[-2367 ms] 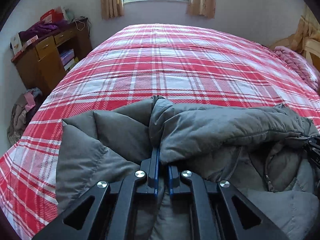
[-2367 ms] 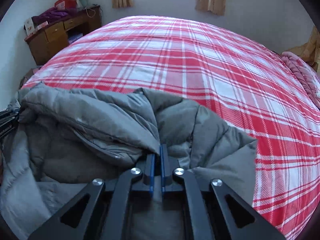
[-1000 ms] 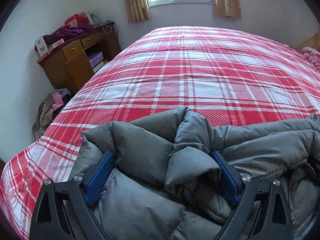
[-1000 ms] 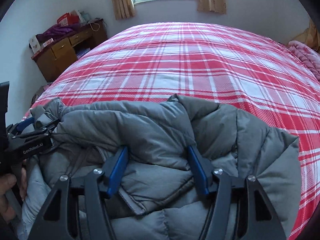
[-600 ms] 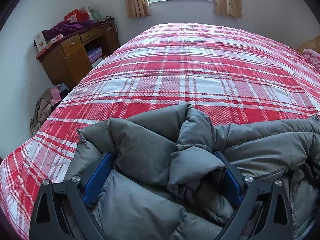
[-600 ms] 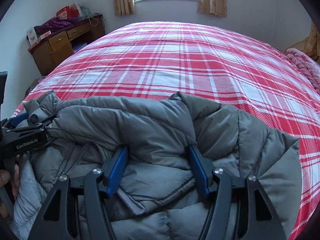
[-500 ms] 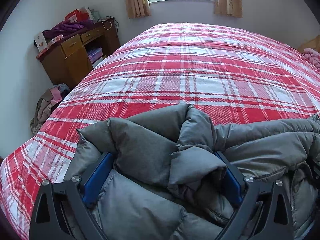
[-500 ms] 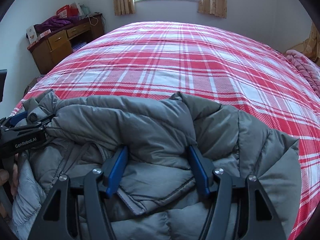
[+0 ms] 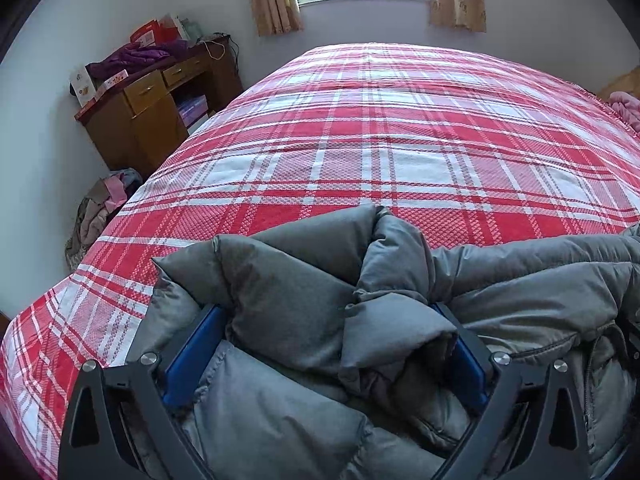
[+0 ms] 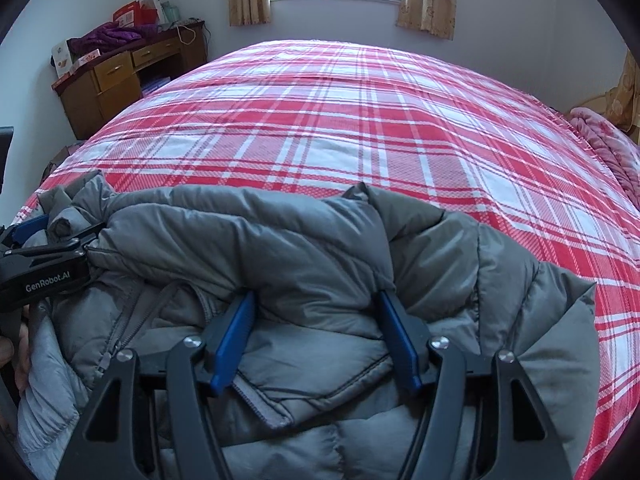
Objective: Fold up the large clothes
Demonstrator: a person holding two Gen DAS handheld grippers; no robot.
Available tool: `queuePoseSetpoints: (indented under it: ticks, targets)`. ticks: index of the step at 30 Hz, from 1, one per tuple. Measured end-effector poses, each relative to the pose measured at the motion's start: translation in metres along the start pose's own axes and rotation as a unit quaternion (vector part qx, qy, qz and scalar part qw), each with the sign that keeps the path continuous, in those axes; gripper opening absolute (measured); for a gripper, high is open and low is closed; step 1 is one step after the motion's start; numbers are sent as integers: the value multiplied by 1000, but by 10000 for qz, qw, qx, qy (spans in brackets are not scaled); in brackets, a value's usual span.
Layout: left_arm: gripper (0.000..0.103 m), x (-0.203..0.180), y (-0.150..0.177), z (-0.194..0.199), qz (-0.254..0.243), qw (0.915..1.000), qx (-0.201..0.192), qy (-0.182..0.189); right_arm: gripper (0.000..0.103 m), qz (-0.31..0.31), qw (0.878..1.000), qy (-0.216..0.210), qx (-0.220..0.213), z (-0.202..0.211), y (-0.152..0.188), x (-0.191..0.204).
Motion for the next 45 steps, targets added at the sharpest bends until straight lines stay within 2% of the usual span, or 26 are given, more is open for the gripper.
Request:
queuePoseSetpoints:
  ticks: [25,29,32,33,34,35,37,40,43,45]
  targets:
    - [102,-1,-1,-1,1,10000,10,-22,68,-7,10000,-4,14,-1,0,0]
    - [102,-2,-1,1,-65,9999,24,-126,69,-2,10000,15,34,-2,-1,0]
    - [102,5,-7,14,-169,9997,171,-104,74,73,9998,124,114,-3,-4,1]
    - [102,11,-8,26,-141,9997,138,-128,79,79,9997,151,172,-1,-5,-1]
    - [102,16,-10,36,-100,9999,90,-68,80,83,9994,230,252,6,-5,-5]
    - [102,26,-8,59,-57,9998,-17,178,80,33,9995,264,185,15,-4,-9]
    - [102,39,2,89,-58,9992,-144,380,84,-75,9996,260,-125,43,4,-19]
    - [102,74,44,129,-162,9985,-250,449,84,-68,9996,167,-209,80,37,-34]
    - [102,105,105,154,-436,9983,-214,307,84,-169,9999,14,-25,105,83,-46]
    - [102,125,156,168,-640,9976,-205,157,84,-271,9995,-58,126,125,129,-54]
Point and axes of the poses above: each gripper's, at about its wrist camera, not at the fingertips, and z roughly against the way its jaws point, x to its left, y to its underside, the point moved 5 cm from there along -z, roughly the way its jaws point, and after that the axes turned 9 degrees about x, right-handed, at the moved point
